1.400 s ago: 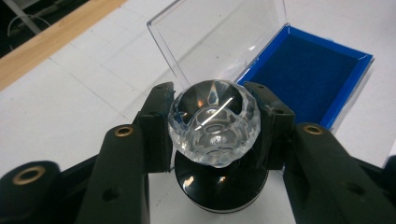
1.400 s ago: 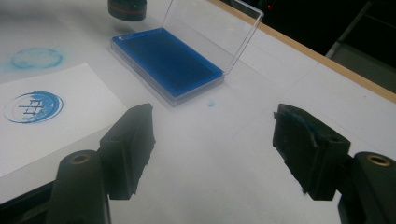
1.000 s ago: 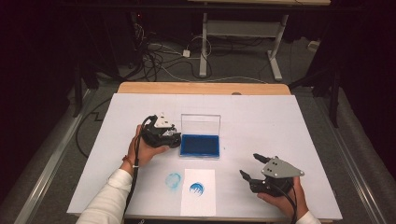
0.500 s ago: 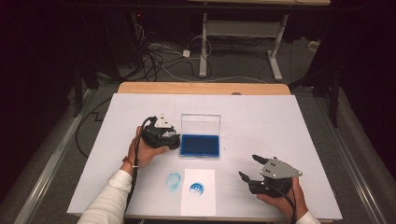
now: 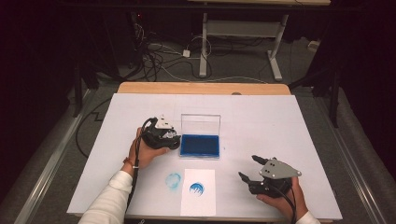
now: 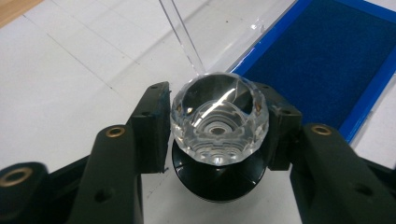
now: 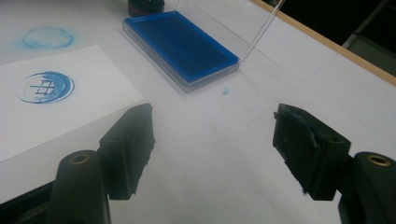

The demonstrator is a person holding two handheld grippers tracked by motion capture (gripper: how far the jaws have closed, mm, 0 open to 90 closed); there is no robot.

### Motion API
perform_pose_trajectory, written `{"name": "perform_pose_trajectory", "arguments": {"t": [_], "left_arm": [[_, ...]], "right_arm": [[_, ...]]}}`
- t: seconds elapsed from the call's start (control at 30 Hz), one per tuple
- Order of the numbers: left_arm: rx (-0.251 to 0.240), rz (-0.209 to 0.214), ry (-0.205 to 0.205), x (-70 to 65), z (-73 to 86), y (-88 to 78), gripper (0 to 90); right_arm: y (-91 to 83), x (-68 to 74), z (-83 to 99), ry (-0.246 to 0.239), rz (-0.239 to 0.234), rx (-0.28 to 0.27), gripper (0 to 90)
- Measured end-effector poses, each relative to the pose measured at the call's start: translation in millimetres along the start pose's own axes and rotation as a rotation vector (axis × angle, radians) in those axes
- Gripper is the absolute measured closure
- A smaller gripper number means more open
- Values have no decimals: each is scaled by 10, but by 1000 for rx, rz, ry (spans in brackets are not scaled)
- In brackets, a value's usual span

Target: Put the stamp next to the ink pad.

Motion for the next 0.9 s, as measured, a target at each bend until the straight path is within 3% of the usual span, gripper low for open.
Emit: {"name": "perform_pose_trajectory", "arguments": {"t": [0.4, 0.7, 0.9], "left_arm": [[-35, -14, -5, 6, -28, -43, 436], [-65, -33, 12, -17, -73, -104, 361], [-114, -43, 2, -40, -95, -158, 287]], "right_arm": [[3, 5, 1, -1, -2, 1, 296], [2, 13, -6, -8, -2, 0, 295], [2, 16, -10, -8, 0, -1, 295]]}}
Point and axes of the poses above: each handheld gripper's, and its own axes: y roughly forward along the jaws, z roughly out of its underside, x roughly to its left, the point moved 5 cm from there along y, roughly forward along the jaws, and after that the axes turned 6 degrees about -x, right-handed, at the moved point
